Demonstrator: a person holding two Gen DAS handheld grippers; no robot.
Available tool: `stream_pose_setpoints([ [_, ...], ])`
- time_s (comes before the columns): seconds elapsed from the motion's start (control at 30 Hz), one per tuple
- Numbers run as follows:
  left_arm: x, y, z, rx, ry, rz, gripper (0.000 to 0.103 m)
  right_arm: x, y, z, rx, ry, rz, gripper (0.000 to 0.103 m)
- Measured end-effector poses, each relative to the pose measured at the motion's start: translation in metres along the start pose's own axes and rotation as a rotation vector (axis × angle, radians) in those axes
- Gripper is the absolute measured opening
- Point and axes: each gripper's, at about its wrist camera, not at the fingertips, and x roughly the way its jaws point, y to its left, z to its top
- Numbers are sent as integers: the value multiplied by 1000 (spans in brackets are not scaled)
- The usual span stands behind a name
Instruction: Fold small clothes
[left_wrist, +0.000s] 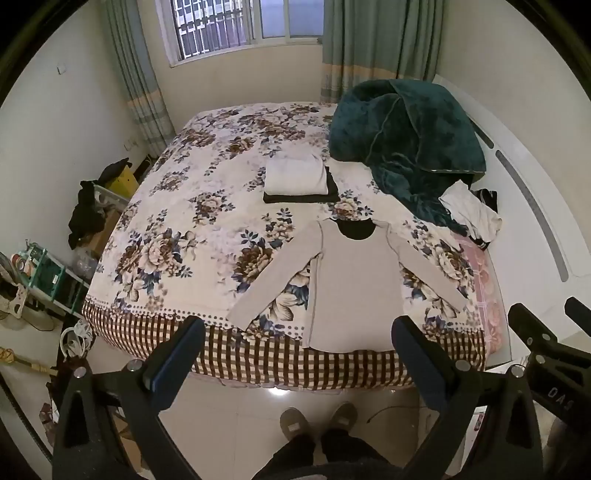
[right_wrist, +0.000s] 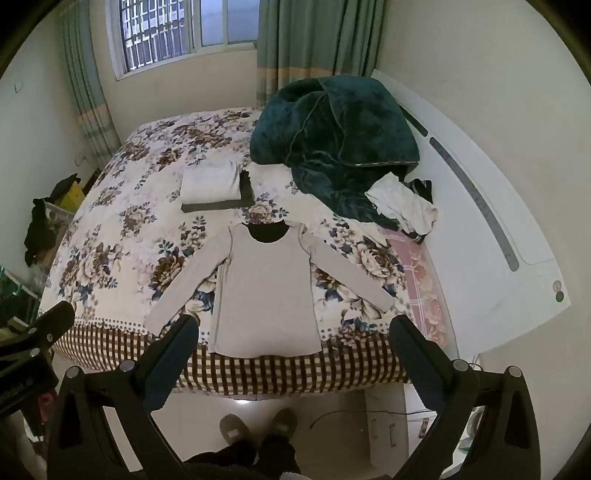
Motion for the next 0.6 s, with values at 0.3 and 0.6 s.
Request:
stream_pose_setpoints([
  [0.3, 1, 2, 0, -9, -1, -15, 103, 1, -1, 0, -4, -6, -8, 103],
  [0.6, -5, 1, 3, -7, -12, -12, 103, 0, -1, 0, -5, -13, -13, 103],
])
